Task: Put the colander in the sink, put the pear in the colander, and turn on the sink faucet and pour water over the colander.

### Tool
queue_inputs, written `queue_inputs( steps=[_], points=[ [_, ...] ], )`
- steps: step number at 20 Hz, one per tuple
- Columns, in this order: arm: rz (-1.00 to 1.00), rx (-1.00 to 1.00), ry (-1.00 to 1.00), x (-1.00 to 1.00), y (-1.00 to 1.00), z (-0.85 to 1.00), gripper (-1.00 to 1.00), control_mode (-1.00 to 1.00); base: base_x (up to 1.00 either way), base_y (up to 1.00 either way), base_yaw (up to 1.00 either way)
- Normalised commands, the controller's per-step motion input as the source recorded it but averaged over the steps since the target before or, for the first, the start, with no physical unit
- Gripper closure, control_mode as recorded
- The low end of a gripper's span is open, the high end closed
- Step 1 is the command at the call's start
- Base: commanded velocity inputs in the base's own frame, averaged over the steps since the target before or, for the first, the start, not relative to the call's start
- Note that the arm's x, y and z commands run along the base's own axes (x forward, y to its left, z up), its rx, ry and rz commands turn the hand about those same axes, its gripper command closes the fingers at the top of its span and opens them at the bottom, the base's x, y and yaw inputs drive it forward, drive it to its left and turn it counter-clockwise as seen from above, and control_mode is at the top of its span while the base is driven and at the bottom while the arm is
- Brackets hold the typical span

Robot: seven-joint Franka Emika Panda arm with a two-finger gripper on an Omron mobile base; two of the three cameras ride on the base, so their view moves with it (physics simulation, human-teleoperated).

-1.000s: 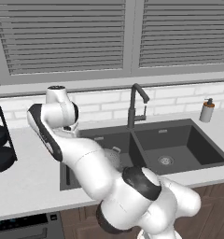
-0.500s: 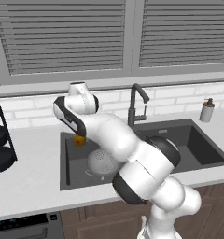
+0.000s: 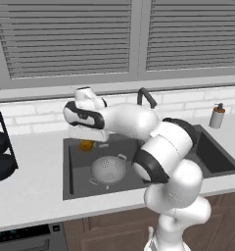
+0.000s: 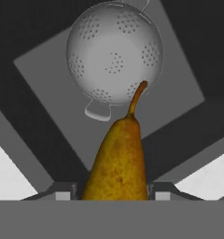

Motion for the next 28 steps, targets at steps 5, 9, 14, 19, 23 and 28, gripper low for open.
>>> queue_inputs(
  steps=[5,9,14,19,23,28],
  points=[
    [0.0,-0.04,-0.04,0.02,-0.19,-0.72,1.0,-1.0,0.0,0.0,0.0],
    [0.0,-0.04,-0.04,0.07,-0.15,-0.49,1.0,-1.0,0.0,0.0,0.0],
    [-0.01,-0.04,-0.09,0.0,-0.13,-0.05,1.0,-1.0,0.0,0.0,0.0],
    [-0.05,0.0,-0.02,0.02,-0.12,0.0,1.0,-1.0,0.0,0.0,0.0],
    [-0.12,0.0,-0.01,0.0,-0.32,0.0,1.0,-1.0,0.0,0.0,0.0],
    [-0.16,0.0,-0.04,0.01,-0.36,0.0,1.0,-1.0,0.0,0.0,0.0]
  ],
)
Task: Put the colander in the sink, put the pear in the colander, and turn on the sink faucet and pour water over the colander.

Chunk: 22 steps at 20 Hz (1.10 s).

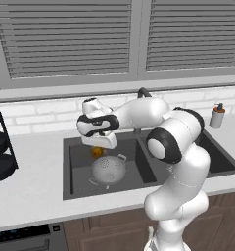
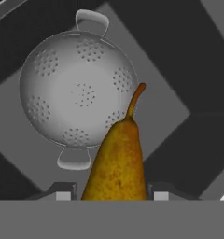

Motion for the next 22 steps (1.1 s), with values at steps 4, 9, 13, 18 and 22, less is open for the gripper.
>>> queue_inputs(
  steps=[4,9,13,18,22],
  points=[
    [-0.17,0.0,-0.04,0.11,-0.18,-0.01,1.0,-1.0,0.0,0.0,0.0],
    [-0.13,0.0,-0.02,0.26,0.0,-0.4,1.0,-1.0,0.0,0.0,0.0],
    [-0.14,0.0,-0.05,0.14,0.0,-0.7,1.0,-1.0,0.0,0.0,0.0],
    [-0.16,0.0,-0.09,0.06,0.0,-0.76,1.0,-1.0,0.0,0.0,0.0],
    [-0.16,-0.02,-0.1,0.0,0.0,-0.61,1.0,-1.0,0.0,0.0,0.0]
  ],
)
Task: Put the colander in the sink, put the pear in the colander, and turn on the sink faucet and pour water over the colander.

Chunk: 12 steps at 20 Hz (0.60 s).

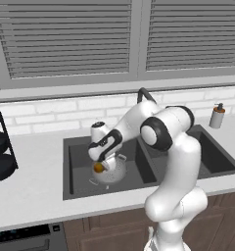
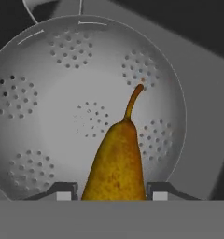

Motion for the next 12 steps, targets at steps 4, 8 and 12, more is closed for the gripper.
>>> queue_inputs(
  steps=[4,8,12],
  points=[
    [-0.14,-0.05,-0.11,0.0,-0.02,-0.16,1.0,-1.0,0.0,0.0,0.0],
    [-0.09,-0.03,0.0,0.2,-0.14,-0.01,1.0,-1.0,0.0,0.0,0.0],
    [-0.07,-0.02,0.01,0.48,-0.23,-0.12,1.0,-1.0,0.0,0.0,0.0]
  ],
)
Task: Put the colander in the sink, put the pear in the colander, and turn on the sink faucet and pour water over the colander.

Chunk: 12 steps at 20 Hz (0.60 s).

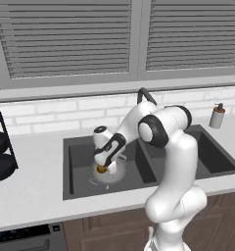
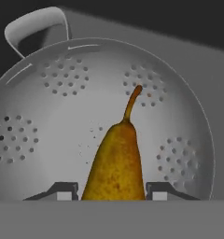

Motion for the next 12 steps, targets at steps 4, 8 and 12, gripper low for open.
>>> queue_inputs(
  steps=[4,8,12],
  points=[
    [-0.03,0.0,0.07,0.41,-0.13,-0.3,1.0,-1.0,0.0,0.0,0.0],
    [0.0,0.0,0.06,0.23,-0.01,-0.51,1.0,-1.0,0.0,0.0,0.0],
    [0.0,0.0,0.02,0.09,0.0,-0.48,1.0,-1.0,0.0,0.0,0.0]
  ],
)
